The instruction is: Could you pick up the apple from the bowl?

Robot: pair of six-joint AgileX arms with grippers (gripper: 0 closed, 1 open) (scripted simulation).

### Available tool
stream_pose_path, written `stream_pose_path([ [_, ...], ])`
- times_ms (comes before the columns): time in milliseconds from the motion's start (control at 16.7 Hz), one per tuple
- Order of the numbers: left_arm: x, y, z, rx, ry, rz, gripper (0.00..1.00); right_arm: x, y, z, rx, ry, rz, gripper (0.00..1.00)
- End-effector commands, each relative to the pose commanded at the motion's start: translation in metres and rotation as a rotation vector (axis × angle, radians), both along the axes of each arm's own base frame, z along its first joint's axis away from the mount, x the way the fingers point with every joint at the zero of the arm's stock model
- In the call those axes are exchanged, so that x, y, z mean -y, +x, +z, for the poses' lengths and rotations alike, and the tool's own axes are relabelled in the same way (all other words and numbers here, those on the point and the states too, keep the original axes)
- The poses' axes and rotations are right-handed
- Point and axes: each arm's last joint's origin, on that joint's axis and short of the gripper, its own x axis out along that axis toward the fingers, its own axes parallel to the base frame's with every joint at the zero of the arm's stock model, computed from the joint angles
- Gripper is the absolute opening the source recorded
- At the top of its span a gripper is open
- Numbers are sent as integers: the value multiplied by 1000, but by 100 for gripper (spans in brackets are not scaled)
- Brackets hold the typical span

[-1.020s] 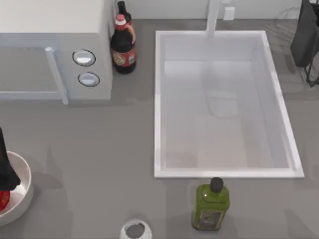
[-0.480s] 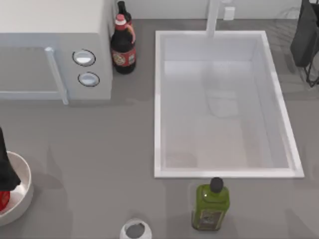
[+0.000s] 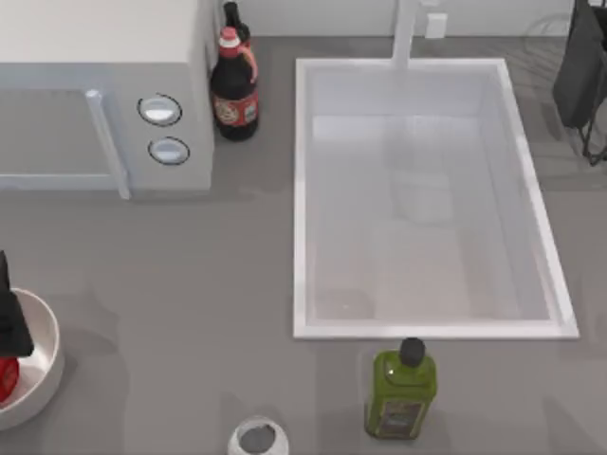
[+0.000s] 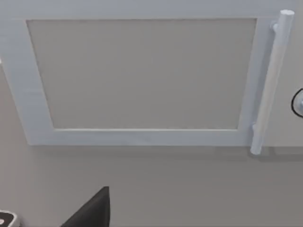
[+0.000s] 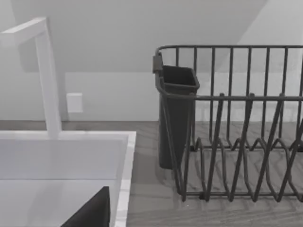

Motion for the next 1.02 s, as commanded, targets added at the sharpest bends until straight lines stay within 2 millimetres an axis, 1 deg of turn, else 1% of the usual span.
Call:
stream_pose_path([
  [180, -3, 15, 13, -279, 11, 8, 100, 0, 0, 0, 0, 0, 0, 100],
  [360, -6, 39, 22, -598, 14, 11, 100, 0, 0, 0, 0, 0, 0, 100],
  [540, -11, 67, 24, -896, 9, 6, 100, 0, 0, 0, 0, 0, 0, 100],
  [660, -15, 84, 22, -1065, 2, 0, 100, 0, 0, 0, 0, 0, 0, 100],
  [840, -19, 103, 18, -1244, -8, -9, 100, 0, 0, 0, 0, 0, 0, 100],
  [1020, -21, 111, 17, -1312, -13, -14, 100, 0, 0, 0, 0, 0, 0, 100],
])
